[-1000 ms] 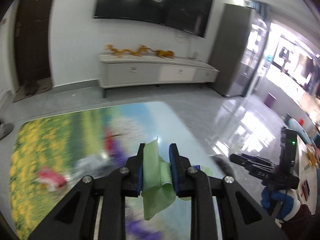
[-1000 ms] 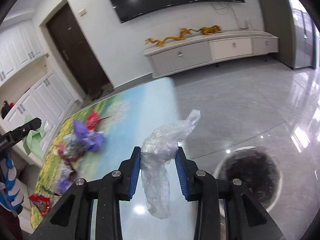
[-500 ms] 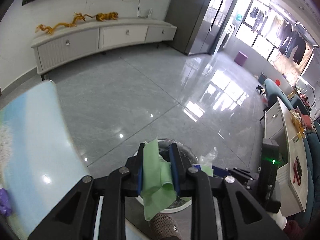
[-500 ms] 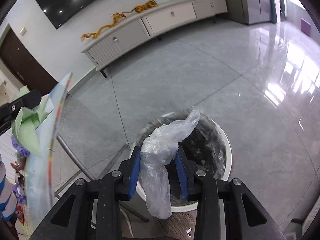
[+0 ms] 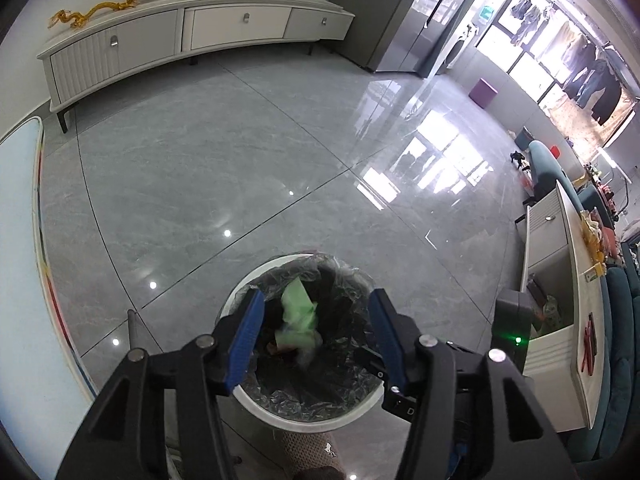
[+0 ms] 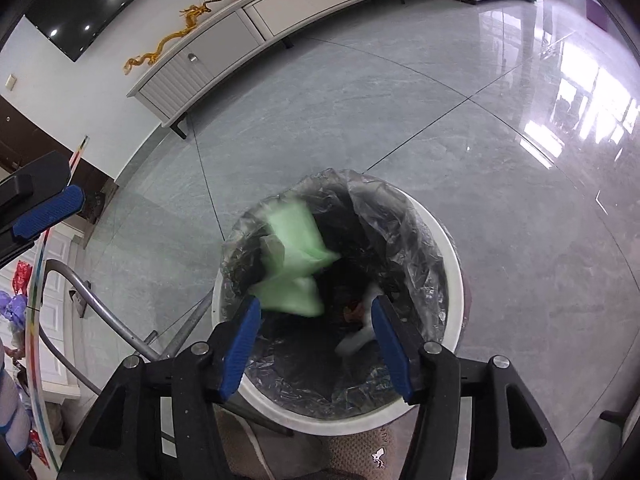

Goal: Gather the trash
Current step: 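Drop the green bag into the bin with the left gripper while the right drops the clear bag, then grasp the red snack wrapper with the left gripper while the right grasps a purple bag, then carry both items to the bin and open both grippers over it, then move both tools back to the table toward the pink paper box, then grasp the pink paper box with the left gripper while the right grasps the purple bag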

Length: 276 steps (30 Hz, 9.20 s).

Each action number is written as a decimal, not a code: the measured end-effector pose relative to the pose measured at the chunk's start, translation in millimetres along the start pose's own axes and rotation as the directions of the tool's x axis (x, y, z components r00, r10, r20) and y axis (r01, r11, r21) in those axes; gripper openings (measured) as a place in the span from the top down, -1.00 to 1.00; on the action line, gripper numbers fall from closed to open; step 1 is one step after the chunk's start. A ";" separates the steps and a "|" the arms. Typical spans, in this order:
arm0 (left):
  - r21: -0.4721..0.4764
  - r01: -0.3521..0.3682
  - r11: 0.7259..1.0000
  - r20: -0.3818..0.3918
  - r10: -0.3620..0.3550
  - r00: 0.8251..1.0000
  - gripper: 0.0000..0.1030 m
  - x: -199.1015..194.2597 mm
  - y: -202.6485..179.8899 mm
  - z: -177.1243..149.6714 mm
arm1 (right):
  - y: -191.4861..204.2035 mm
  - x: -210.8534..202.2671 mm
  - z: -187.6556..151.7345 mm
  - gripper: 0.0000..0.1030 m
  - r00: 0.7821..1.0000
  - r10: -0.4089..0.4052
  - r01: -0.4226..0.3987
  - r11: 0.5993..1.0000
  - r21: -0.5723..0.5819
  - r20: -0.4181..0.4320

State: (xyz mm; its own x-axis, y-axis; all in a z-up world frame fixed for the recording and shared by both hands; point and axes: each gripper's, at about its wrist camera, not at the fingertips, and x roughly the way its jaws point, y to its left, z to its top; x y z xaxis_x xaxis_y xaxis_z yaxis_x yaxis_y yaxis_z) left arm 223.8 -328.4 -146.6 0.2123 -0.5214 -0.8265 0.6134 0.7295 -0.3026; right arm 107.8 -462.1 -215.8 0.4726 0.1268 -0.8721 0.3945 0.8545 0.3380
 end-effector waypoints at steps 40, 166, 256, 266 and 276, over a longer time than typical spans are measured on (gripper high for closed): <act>-0.351 -0.388 0.852 0.418 0.513 0.749 -0.26 -394.0 202.5 -265.7 | 223.9 -236.4 -71.6 -0.20 0.893 0.256 -0.068 0.889 -0.452 0.369; 0.078 -0.024 0.997 0.042 0.021 0.999 0.20 -35.3 -10.9 -11.1 | 19.8 -32.7 -3.3 0.21 0.996 0.014 -0.015 1.000 0.011 0.091; -0.632 -0.361 0.686 0.158 0.570 0.806 -0.38 -283.6 373.6 -209.3 | 394.9 -24.3 -57.4 -0.25 0.962 0.264 -0.249 0.747 -0.617 -0.069; -0.598 -0.403 0.693 0.149 0.590 0.793 0.12 -274.1 366.6 -212.6 | 415.3 7.7 -62.2 -0.25 0.956 0.263 -0.281 0.706 -0.650 -0.128; -0.582 -0.388 0.714 0.165 0.572 0.804 0.56 -278.0 352.3 -219.4 | 413.3 22.1 -64.1 0.13 0.958 0.249 -0.282 0.704 -0.652 -0.145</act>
State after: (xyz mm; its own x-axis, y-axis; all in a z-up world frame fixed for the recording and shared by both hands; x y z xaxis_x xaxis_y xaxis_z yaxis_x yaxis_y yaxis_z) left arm 214.0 170.7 -127.6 0.6470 -0.0752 -0.7588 -0.0870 0.9813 -0.1714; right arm 230.8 -73.9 -118.1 0.4363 0.4072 -0.8024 -0.3694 0.8942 0.2529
